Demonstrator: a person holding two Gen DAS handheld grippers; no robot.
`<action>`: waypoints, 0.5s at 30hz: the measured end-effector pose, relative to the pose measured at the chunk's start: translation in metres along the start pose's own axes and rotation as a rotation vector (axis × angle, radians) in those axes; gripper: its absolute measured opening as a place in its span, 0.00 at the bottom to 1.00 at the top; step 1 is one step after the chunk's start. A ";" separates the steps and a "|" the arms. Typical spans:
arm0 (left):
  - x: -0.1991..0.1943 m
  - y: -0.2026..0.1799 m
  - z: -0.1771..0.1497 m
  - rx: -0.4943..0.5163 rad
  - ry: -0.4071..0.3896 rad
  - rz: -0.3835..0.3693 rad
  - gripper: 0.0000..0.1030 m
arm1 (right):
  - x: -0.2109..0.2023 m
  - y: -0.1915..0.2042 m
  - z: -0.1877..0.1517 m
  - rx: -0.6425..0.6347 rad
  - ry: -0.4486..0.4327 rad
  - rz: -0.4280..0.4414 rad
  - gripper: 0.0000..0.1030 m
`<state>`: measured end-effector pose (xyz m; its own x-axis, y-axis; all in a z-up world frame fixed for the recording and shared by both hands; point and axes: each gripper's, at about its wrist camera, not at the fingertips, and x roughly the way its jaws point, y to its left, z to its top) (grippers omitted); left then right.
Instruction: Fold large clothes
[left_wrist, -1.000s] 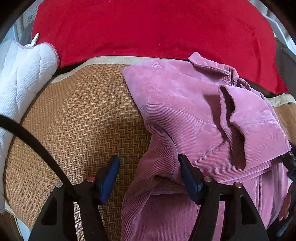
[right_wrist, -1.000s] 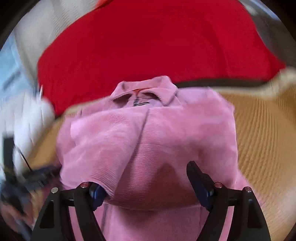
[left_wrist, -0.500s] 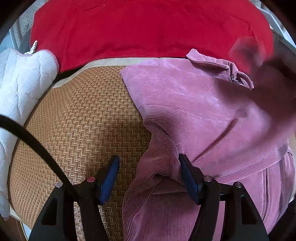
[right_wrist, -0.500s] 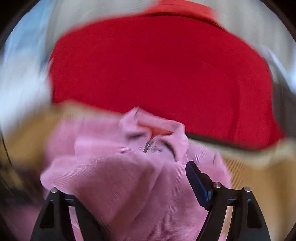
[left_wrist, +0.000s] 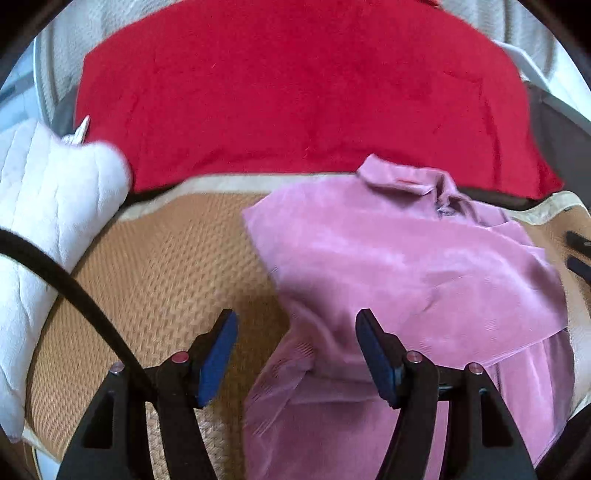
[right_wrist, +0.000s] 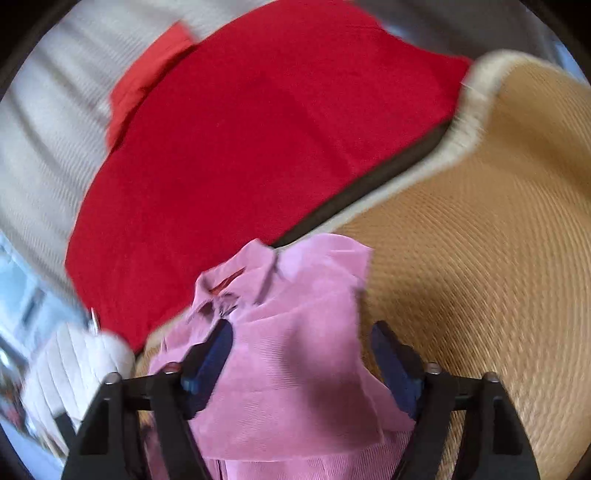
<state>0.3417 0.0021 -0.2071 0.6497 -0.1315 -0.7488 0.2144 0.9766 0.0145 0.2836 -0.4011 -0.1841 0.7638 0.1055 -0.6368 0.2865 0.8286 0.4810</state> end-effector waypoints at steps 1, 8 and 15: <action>0.004 -0.005 -0.001 0.020 0.007 -0.003 0.66 | 0.003 0.009 -0.001 -0.053 0.022 -0.010 0.52; 0.039 -0.029 -0.015 0.128 0.100 0.060 0.66 | 0.063 0.015 -0.031 -0.210 0.259 -0.086 0.38; 0.025 -0.033 -0.009 0.135 0.036 0.069 0.66 | 0.036 0.039 -0.024 -0.311 0.156 -0.015 0.40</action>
<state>0.3441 -0.0315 -0.2325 0.6404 -0.0568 -0.7659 0.2679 0.9511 0.1535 0.3084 -0.3516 -0.2034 0.6561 0.1546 -0.7387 0.0889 0.9562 0.2790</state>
